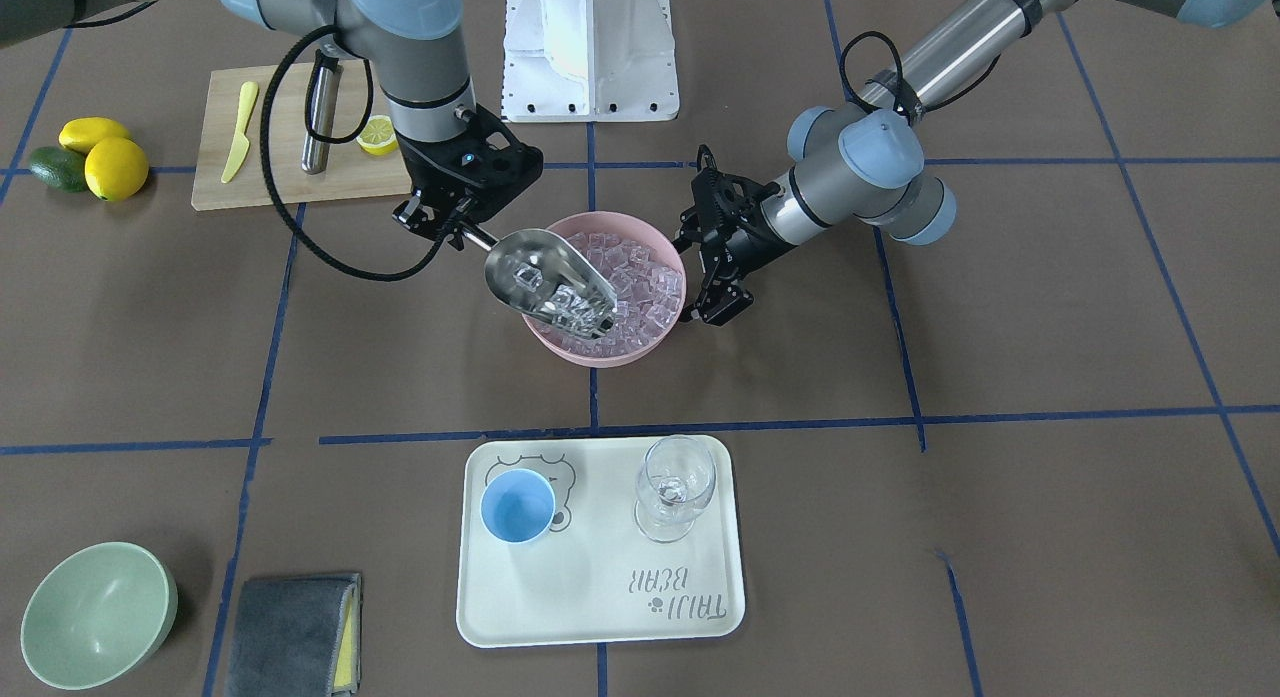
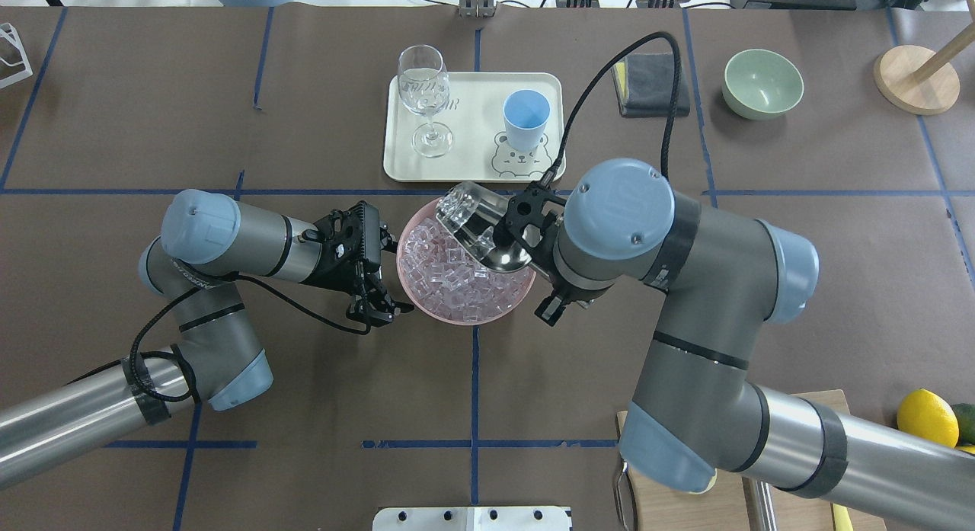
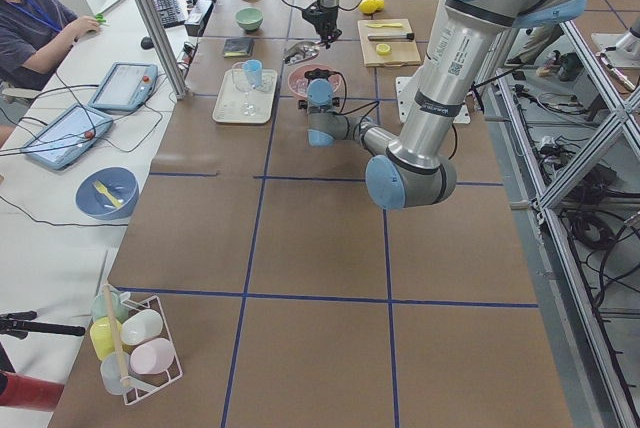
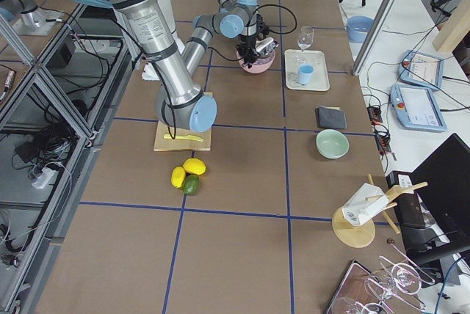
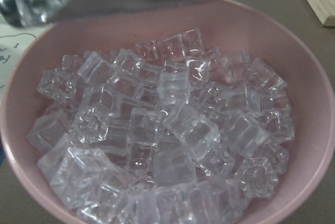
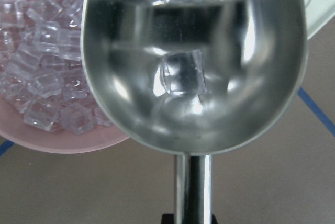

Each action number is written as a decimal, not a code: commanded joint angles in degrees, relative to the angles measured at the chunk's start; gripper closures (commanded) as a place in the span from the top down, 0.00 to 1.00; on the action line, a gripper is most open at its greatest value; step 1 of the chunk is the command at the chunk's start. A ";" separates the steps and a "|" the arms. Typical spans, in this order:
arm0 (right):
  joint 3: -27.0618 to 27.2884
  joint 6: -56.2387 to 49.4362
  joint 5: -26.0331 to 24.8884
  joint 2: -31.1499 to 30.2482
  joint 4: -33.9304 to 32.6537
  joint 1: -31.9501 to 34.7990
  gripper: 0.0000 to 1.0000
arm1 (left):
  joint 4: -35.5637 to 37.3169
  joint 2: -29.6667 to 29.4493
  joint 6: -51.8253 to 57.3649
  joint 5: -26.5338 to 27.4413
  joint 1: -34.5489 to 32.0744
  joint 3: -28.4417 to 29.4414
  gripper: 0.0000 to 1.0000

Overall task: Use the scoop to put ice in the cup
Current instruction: 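Carry the scoop to the light-blue cup and tip the ice in, then carry the empty scoop back to its spot on the table, then lower the scoop onto the table, open the right gripper and withdraw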

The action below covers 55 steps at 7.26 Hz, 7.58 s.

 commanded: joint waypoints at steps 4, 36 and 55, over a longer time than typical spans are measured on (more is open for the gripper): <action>-12.23 -9.29 2.83 10.68 -12.74 9.99 0.00 | -0.09 -0.02 0.00 0.08 0.00 -0.08 1.00; 13.36 6.15 23.64 -11.14 -31.64 26.09 0.00 | -2.02 0.77 0.09 0.08 -1.67 0.97 1.00; 1.26 39.63 16.19 -39.05 26.10 2.97 0.70 | -1.93 0.77 0.09 0.08 -1.58 1.06 1.00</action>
